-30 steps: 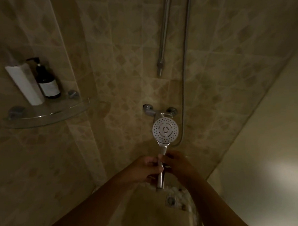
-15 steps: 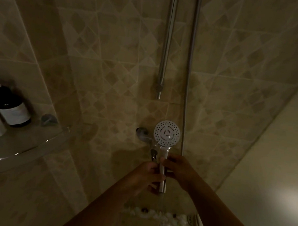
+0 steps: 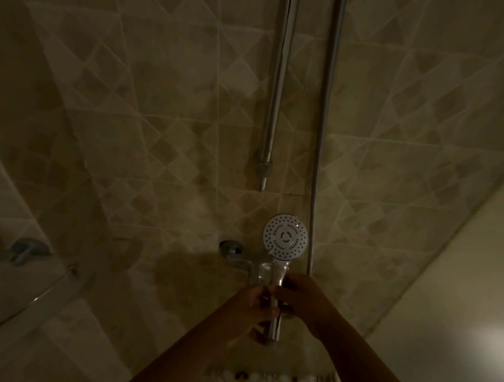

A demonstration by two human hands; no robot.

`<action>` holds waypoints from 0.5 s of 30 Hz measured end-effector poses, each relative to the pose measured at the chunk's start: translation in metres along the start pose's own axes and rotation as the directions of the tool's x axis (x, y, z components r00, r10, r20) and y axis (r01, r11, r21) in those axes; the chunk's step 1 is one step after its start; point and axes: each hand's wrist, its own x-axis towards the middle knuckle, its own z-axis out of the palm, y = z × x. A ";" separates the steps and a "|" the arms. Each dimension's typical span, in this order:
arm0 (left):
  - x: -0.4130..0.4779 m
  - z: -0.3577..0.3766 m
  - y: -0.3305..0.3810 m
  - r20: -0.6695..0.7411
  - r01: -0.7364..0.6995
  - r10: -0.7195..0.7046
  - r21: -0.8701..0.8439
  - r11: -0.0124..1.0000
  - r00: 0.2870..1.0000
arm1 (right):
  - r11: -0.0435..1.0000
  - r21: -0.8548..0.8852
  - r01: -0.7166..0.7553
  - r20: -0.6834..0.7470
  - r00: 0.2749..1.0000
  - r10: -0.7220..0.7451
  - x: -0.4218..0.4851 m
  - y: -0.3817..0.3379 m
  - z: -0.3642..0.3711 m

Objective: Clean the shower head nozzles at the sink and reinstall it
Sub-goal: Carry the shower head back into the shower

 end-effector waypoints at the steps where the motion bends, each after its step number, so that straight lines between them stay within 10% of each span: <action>1: 0.003 0.001 0.005 0.005 -0.006 0.006 -0.005 1.000 1.000 | 1.000 -0.013 0.020 0.004 1.000 -0.020 0.000 -0.005 -0.005; 15: 0.036 0.025 0.145 -0.046 -0.350 0.351 0.025 0.936 0.935 | 0.922 -0.099 0.375 -0.047 0.924 -0.380 0.005 -0.152 -0.064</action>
